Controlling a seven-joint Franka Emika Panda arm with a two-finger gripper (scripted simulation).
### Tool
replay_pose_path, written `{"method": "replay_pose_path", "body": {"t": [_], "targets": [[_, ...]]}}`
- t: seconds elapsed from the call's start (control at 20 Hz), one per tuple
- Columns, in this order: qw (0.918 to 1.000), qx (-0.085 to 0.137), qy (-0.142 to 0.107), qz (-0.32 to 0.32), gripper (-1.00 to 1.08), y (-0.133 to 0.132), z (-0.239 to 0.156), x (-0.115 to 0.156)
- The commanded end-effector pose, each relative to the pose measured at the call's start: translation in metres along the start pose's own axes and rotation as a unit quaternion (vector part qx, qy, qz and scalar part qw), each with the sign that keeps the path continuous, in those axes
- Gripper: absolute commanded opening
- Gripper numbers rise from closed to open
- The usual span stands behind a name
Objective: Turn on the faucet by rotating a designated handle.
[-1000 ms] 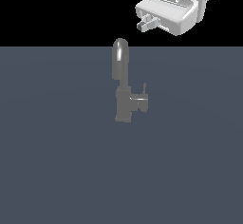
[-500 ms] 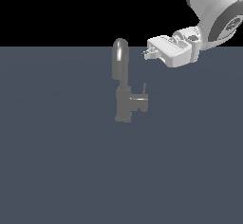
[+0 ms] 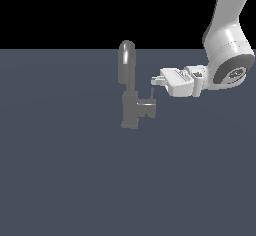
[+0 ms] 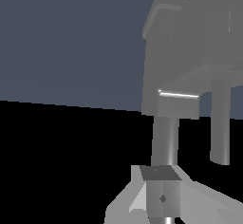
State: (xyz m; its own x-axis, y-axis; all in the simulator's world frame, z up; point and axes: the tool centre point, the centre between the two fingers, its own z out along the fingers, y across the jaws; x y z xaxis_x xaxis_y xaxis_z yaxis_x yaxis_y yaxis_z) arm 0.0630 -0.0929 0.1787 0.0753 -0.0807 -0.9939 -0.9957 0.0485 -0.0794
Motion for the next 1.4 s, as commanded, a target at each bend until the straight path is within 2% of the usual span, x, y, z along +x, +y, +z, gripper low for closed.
{"method": "replay_pose_path", "body": {"t": [0.0, 0.35, 0.65, 1.35], "targets": [[0.9996, 0.018, -0.015, 0.017, -1.00, 0.000, 0.001, 0.014], [0.9976, 0.043, -0.036, 0.041, -1.00, 0.001, 0.005, 0.033], [0.9975, 0.043, -0.036, 0.042, -1.00, 0.001, 0.005, 0.034], [0.9975, 0.044, -0.037, 0.042, -1.00, 0.036, 0.008, 0.023]]}}
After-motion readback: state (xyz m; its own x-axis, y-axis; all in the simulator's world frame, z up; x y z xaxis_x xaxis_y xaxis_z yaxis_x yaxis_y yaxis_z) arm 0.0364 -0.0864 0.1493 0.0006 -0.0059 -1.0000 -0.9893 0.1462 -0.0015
